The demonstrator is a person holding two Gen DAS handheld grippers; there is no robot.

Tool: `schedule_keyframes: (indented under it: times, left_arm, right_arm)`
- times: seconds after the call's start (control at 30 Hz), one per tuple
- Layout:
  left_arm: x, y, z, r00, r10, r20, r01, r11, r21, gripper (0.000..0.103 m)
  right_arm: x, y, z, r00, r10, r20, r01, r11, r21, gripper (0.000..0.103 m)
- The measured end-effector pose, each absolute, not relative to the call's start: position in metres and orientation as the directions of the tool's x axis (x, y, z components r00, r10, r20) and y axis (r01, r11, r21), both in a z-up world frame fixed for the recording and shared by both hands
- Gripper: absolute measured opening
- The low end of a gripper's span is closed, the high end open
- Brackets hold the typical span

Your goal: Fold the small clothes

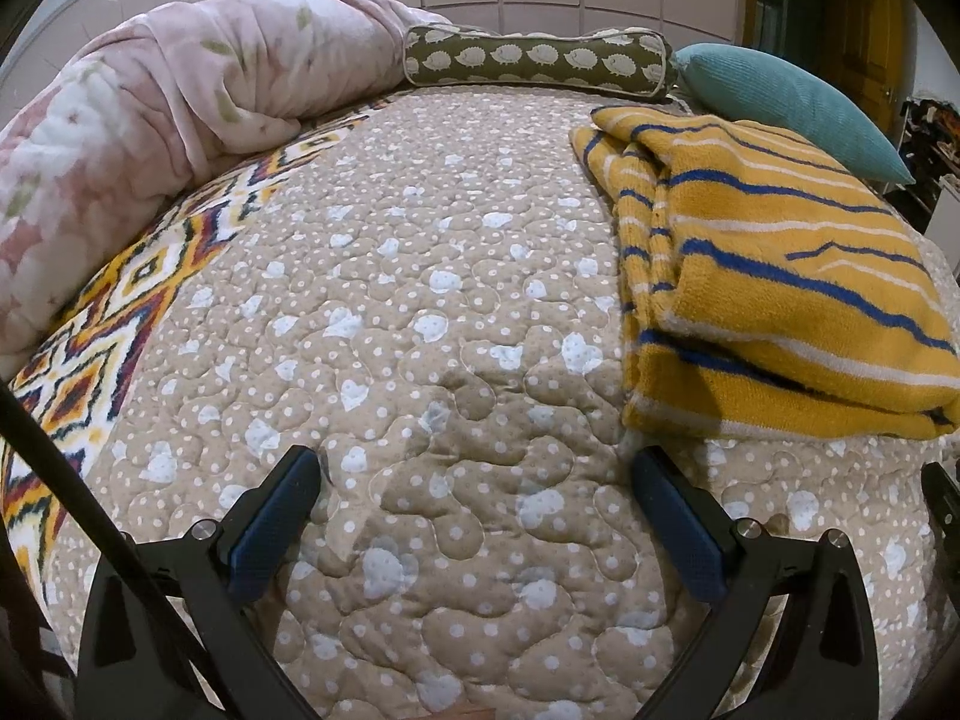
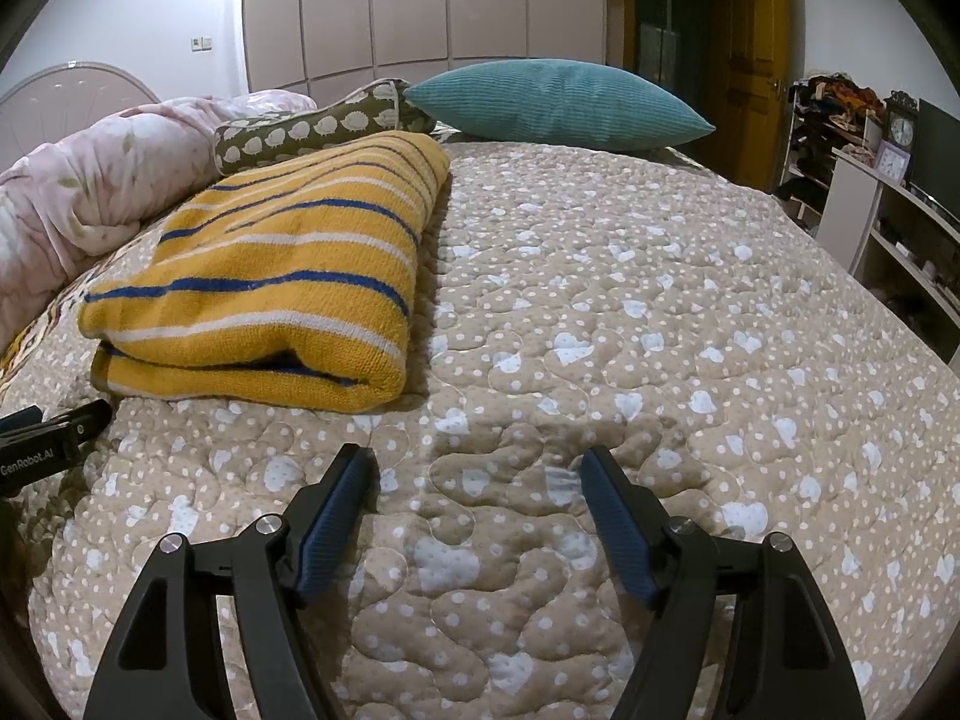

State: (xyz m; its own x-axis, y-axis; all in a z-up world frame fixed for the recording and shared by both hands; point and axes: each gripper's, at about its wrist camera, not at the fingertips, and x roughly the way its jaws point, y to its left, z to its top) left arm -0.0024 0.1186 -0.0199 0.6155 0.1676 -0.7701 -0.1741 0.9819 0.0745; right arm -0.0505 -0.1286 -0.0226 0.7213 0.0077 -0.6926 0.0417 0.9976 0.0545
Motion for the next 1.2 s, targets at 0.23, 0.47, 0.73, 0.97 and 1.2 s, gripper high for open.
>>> schedule_keyframes:
  times: [0.23, 0.47, 0.73, 0.97, 1.2]
  left_arm:
    - [-0.0023, 0.1194, -0.0198, 0.62, 0.165, -0.767, -0.175, 0.982, 0.07, 0.103]
    - [-0.004, 0.119, -0.0196, 0.622, 0.164, -0.766, -0.175, 0.982, 0.068, 0.103]
    - [-0.0028, 0.1191, -0.0193, 0.621, 0.16, -0.767, -0.175, 0.982, 0.063, 0.103]
    - [-0.0041, 0.1174, -0.0194, 0.62, 0.161, -0.768, -0.177, 0.982, 0.064, 0.103]
    - [-0.0016, 0.1199, -0.0191, 0.599, 0.16, -0.784, -0.184, 0.981, 0.06, 0.103]
  right_arm:
    - [-0.0514, -0.1276, -0.0224, 0.723, 0.003, -0.69, 0.046, 0.998, 0.052, 0.078]
    - [-0.0514, -0.1275, -0.0225, 0.725, 0.001, -0.689, 0.046, 0.998, 0.05, 0.078]
    - [-0.0537, -0.1282, -0.022, 0.726, -0.005, -0.688, 0.049, 0.998, 0.044, 0.078]
    - [-0.0541, -0.1278, -0.0215, 0.726, -0.016, -0.688, 0.055, 0.998, 0.034, 0.079]
    - [-0.054, -0.1278, -0.0217, 0.725, -0.024, -0.688, 0.058, 0.998, 0.027, 0.08]
